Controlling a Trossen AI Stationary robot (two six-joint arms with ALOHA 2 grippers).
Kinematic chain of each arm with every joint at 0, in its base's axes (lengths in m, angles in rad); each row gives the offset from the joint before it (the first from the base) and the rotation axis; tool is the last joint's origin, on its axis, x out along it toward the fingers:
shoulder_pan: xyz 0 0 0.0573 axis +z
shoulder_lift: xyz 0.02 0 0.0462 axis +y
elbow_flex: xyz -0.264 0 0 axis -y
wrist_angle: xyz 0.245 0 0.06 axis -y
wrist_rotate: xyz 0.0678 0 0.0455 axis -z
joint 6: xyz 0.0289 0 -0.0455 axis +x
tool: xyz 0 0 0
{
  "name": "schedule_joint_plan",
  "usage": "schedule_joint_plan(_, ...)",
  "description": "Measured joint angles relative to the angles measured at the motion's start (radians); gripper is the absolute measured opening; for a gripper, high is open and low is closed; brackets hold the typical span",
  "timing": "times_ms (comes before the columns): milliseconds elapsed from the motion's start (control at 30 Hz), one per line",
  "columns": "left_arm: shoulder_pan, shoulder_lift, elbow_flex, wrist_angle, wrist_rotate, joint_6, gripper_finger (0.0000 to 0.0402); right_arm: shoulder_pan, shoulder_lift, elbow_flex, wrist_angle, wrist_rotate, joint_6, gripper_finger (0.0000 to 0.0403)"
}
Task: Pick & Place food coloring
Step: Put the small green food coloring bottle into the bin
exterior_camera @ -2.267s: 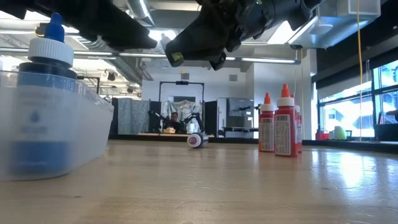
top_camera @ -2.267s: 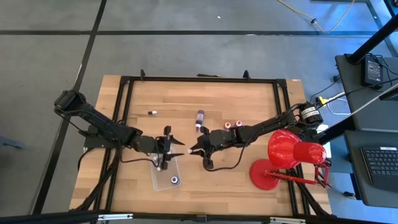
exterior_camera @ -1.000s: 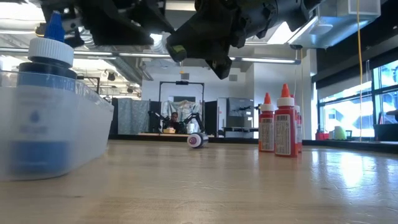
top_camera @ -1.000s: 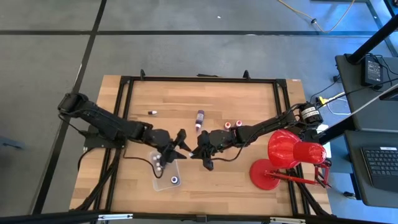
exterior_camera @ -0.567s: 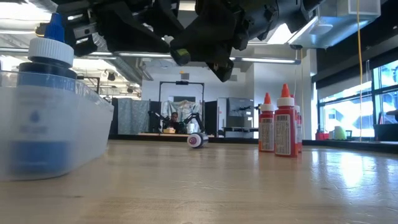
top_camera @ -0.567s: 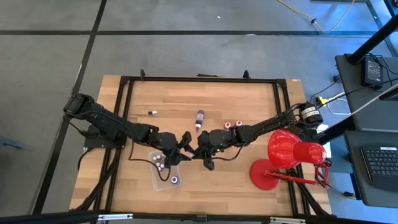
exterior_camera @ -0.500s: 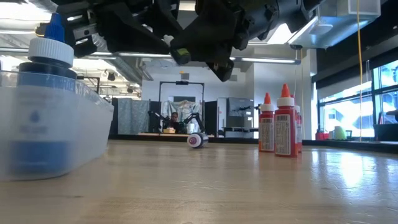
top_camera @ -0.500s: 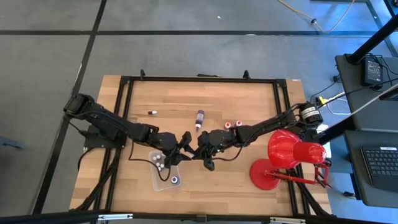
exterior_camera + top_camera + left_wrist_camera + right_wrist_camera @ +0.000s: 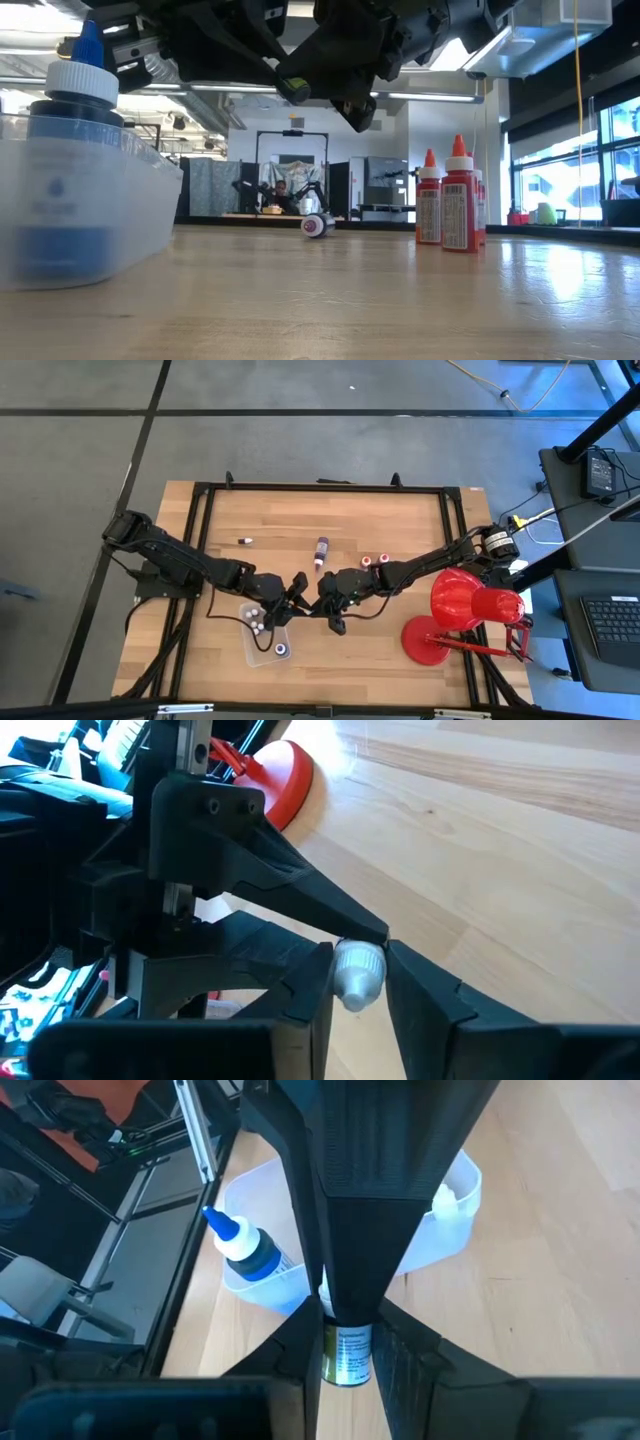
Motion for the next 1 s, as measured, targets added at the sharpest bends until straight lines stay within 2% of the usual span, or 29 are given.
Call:
schedule_joint_plan(400, -0.009, -0.001, 0.000, 0.000, -0.007, 0.000, 0.0077, 0.000, 0.000, 0.000, 0.002, -0.001, -0.079, 0.0086)
schedule_joint_plan(467, -0.009, -0.001, 0.000, -0.002, -0.007, -0.002, 0.0077, 0.000, 0.000, 0.000, 0.002, -0.001, -0.083, 0.0104)
schedule_joint_plan(633, -0.010, -0.001, -0.003, -0.014, -0.006, -0.052, 0.0075, 0.000, -0.001, 0.002, -0.010, 0.000, -0.108, 0.0182)
schedule_joint_plan(833, -0.011, -0.014, -0.003, -0.096, -0.079, -0.186, 0.0073, -0.010, -0.059, 0.003, -0.091, 0.032, -0.152, 0.0243)
schedule_joint_plan(900, -0.012, -0.032, 0.003, -0.140, -0.089, -0.280, 0.0073, -0.010, -0.080, 0.002, -0.166, 0.090, -0.153, 0.0251)
schedule_joint_plan(1000, -0.013, -0.063, 0.056, -0.290, -0.090, -0.459, 0.0071, -0.004, -0.102, 0.002, -0.253, 0.194, -0.154, 0.0254)
